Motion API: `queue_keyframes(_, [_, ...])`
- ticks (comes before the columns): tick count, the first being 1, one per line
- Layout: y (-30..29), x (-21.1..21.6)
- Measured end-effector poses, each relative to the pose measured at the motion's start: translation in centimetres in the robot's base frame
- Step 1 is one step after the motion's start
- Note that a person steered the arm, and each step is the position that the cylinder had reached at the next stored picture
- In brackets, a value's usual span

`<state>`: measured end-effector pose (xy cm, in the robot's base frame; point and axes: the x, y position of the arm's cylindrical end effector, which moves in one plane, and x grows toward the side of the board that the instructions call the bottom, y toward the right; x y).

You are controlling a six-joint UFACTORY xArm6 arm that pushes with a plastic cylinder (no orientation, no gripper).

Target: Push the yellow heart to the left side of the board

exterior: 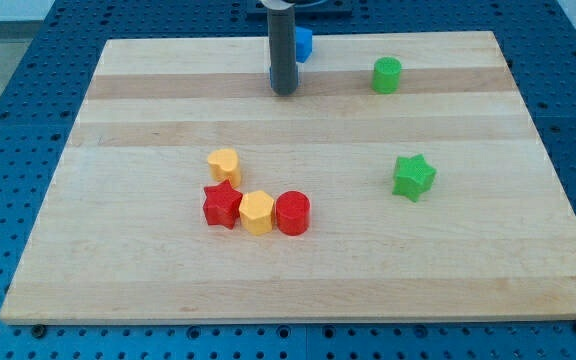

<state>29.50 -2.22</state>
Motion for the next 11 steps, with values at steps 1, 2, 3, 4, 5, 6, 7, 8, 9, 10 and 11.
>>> queue_keyframes(1, [-0.1,-2.0])
queue_keyframes(2, [-0.1,-1.9])
queue_keyframes(3, [-0.1,-1.4])
queue_keyframes(4, [1.5,0.7])
queue_keyframes(5, [1.9,4.9])
queue_keyframes(6, [1.9,9.9])
queue_keyframes(7, [1.9,13.8])
queue_keyframes(8, [0.8,17.7])
queue_keyframes(9, [-1.9,18.4])
queue_keyframes(10, [-4.5,16.1])
queue_keyframes(11, [-6.9,13.9])
